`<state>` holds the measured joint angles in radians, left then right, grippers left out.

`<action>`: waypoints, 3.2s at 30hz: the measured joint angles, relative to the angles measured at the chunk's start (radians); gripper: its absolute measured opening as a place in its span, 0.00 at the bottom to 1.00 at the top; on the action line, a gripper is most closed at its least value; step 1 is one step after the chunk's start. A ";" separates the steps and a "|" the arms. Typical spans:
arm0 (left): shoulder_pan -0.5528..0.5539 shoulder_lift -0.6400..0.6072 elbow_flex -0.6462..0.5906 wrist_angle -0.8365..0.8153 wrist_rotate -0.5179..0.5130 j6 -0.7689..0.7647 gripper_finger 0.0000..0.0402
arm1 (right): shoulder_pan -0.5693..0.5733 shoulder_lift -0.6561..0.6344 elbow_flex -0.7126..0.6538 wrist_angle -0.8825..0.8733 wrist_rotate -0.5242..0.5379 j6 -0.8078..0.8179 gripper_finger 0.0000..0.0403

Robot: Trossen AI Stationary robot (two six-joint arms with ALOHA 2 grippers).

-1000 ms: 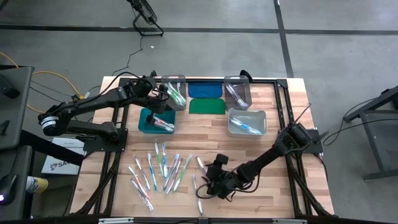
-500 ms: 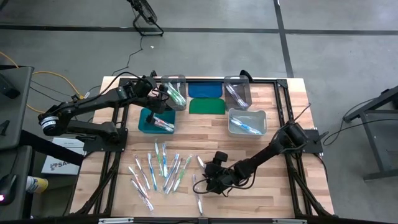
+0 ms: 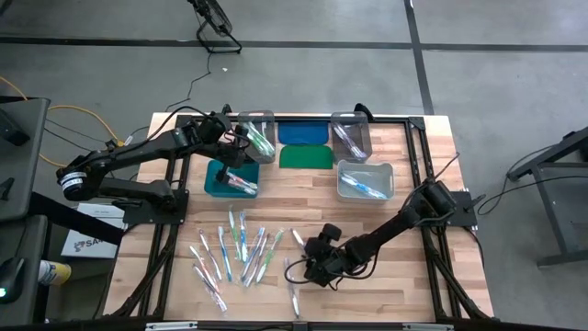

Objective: Pick & Place Toothbrushes
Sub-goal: Put the violet toothbrush into the right black bin

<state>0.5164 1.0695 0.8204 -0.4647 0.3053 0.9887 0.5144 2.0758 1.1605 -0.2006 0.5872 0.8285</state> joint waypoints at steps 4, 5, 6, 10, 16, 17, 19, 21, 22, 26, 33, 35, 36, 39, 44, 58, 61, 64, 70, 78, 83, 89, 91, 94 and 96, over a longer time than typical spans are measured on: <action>0.000 0.000 0.000 0.000 0.000 0.000 0.00 | 0.000 0.000 -0.001 -0.008 0.000 0.034 0.49; 0.000 0.000 0.000 0.000 0.000 0.000 0.00 | 0.000 0.000 -0.002 -0.008 0.000 0.040 0.46; 0.000 0.000 0.000 0.000 0.000 0.000 0.00 | 0.000 0.000 -0.002 -0.009 -0.001 0.046 0.43; 0.000 0.000 0.000 0.000 0.000 0.000 0.00 | 0.000 -0.001 -0.004 -0.013 -0.002 0.064 0.30; 0.000 0.000 0.000 -0.002 0.000 -0.003 0.00 | 0.000 -0.011 -0.006 -0.006 -0.027 0.067 0.11; 0.000 0.000 0.000 -0.002 0.000 -0.003 0.00 | -0.001 -0.016 -0.006 -0.006 -0.038 0.067 0.09; 0.000 0.000 0.000 -0.003 0.000 -0.004 0.00 | -0.001 -0.032 -0.007 -0.008 -0.048 0.067 0.04; 0.000 0.000 0.000 -0.003 0.000 -0.004 0.00 | -0.001 -0.045 -0.007 -0.009 -0.063 0.068 0.03; 0.000 0.000 0.000 -0.005 0.000 -0.004 0.00 | 0.000 -0.052 -0.008 -0.009 -0.065 0.069 0.03; 0.000 0.000 0.000 -0.010 0.000 -0.004 0.00 | 0.000 -0.085 -0.012 -0.027 -0.092 0.069 0.03; 0.000 0.000 0.000 -0.010 0.000 -0.012 0.00 | -0.002 -0.155 -0.009 -0.081 -0.073 0.068 0.02; 0.000 0.000 0.000 -0.010 0.000 -0.018 0.00 | -0.005 -0.185 -0.009 -0.110 -0.071 0.069 0.02; 0.000 0.000 0.000 -0.010 0.000 -0.018 0.00 | -0.005 -0.197 -0.009 -0.127 -0.068 0.069 0.02; 0.000 0.000 0.000 -0.015 0.000 -0.018 0.00 | -0.007 -0.238 -0.008 -0.185 -0.049 0.069 0.01; 0.000 0.000 0.000 -0.016 0.000 -0.018 0.00 | -0.019 -0.332 -0.007 -0.300 -0.017 0.082 0.01; 0.000 0.000 0.000 -0.044 -0.001 -0.028 0.00 | -0.212 -0.601 -0.007 -0.732 0.059 0.083 0.01; 0.000 0.000 0.000 -0.054 -0.001 -0.029 0.00 | -0.290 -0.612 -0.007 -0.768 0.040 0.032 0.01; 0.000 0.000 0.000 -0.059 -0.001 -0.029 0.00 | -0.375 -0.614 -0.007 -0.781 0.004 -0.015 0.01; 0.000 0.000 0.000 -0.065 -0.002 -0.029 0.00 | -0.558 -0.614 -0.007 -0.792 -0.049 -0.109 0.01; 0.000 0.000 0.000 -0.047 -0.002 -0.021 0.00 | -0.856 -0.614 -0.007 -0.770 -0.185 -0.261 0.01; 0.000 0.000 0.000 -0.005 -0.003 -0.014 0.00 | -1.021 -0.614 -0.022 -0.626 -0.322 -0.391 0.01; 0.000 0.000 0.000 0.013 -0.005 0.005 0.00 | -1.138 -0.614 -0.096 -0.427 -0.424 -0.477 0.01; 0.000 0.000 0.000 0.014 -0.005 0.016 0.00 | -1.160 -0.614 -0.128 -0.388 -0.449 -0.482 0.01; 0.000 0.000 0.000 0.014 -0.005 0.027 0.00 | -1.181 -0.614 -0.177 -0.327 -0.464 -0.472 0.01; 0.000 0.000 0.000 0.019 -0.005 0.027 0.00 | -1.186 -0.614 -0.207 -0.289 -0.465 -0.454 0.01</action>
<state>0.5166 1.0691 0.8207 -0.4453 0.3004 1.0161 -0.6716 1.4620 0.9535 -0.4897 0.1222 0.3742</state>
